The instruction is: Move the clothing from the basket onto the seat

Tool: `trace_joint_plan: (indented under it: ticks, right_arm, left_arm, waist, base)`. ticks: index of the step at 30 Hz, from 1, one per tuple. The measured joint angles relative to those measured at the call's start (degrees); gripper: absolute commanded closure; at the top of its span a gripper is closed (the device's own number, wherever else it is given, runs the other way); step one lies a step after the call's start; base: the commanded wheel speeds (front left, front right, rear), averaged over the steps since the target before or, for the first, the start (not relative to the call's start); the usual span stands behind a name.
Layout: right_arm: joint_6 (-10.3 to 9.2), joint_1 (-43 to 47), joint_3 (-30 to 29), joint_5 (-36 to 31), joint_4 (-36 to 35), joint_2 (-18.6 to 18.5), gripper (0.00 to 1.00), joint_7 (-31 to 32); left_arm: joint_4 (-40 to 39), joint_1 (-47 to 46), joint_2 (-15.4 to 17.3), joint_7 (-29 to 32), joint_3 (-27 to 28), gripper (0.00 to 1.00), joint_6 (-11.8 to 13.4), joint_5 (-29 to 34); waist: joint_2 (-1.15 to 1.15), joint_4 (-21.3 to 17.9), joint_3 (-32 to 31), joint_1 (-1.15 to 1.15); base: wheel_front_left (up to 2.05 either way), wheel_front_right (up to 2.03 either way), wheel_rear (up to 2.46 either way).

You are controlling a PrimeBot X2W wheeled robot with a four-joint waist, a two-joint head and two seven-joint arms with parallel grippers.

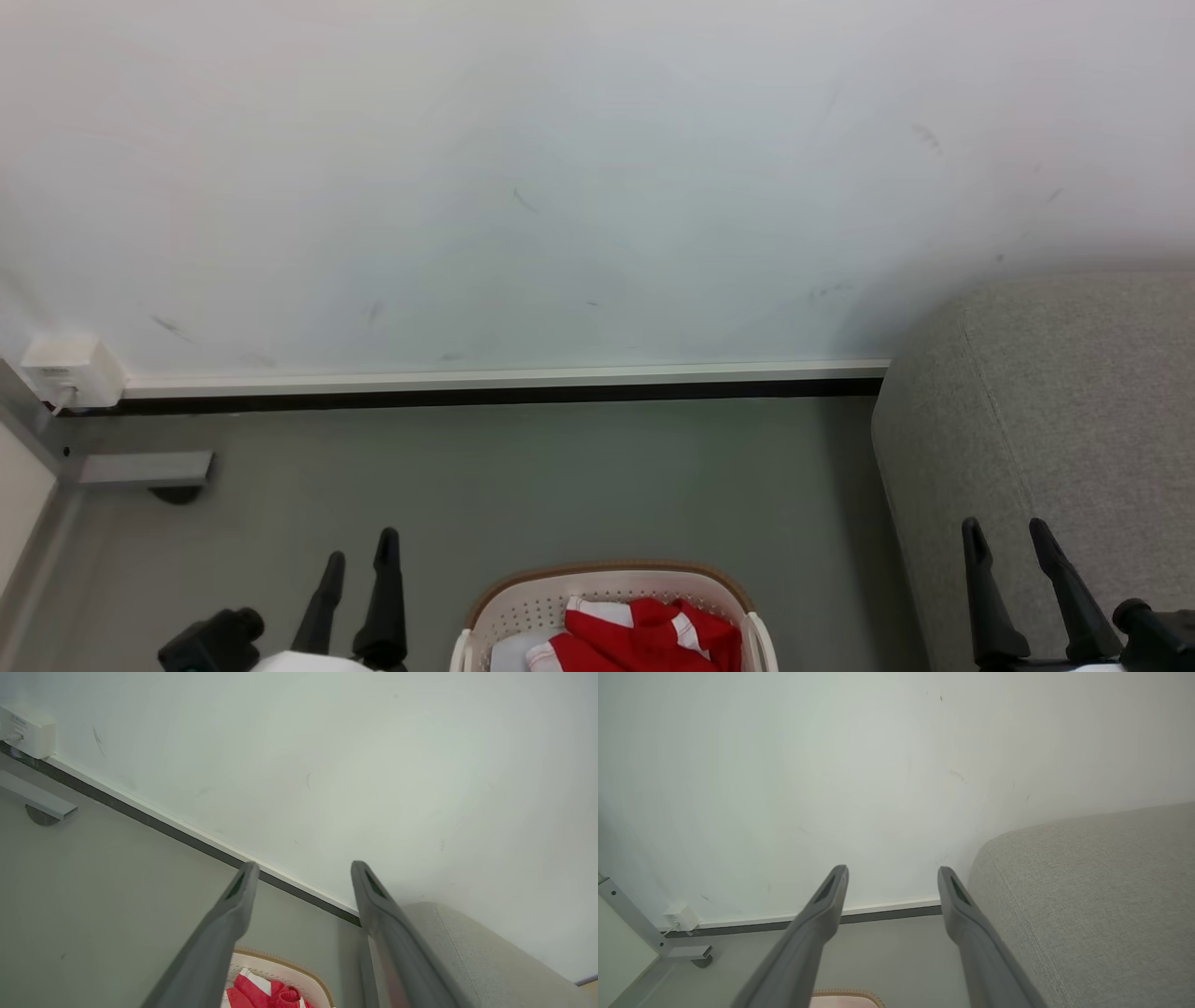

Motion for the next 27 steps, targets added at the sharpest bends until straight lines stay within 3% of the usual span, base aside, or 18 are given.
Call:
trace_joint_plan:
  ticks: [10, 27]
  right_arm:
    - [0.00, 0.64, 0.00, -5.91, -0.02, 0.16, 0.00, -1.40]
    - [0.00, 1.18, -1.76, -12.32, 0.67, 0.83, 0.00, -3.58]
  left_arm:
    - [0.30, 0.48, 0.02, -1.30, -1.63, 0.00, -0.01, 8.18]
    - [0.58, 1.27, 0.05, -3.54, -2.38, 0.00, 0.53, 16.68]
  waist:
    - [0.00, 0.20, -0.19, 0.00]
    - [0.00, 0.54, -0.60, 0.00]
  base:
    - [0.00, 0.00, 0.00]
    - [0.00, 0.00, 0.00]
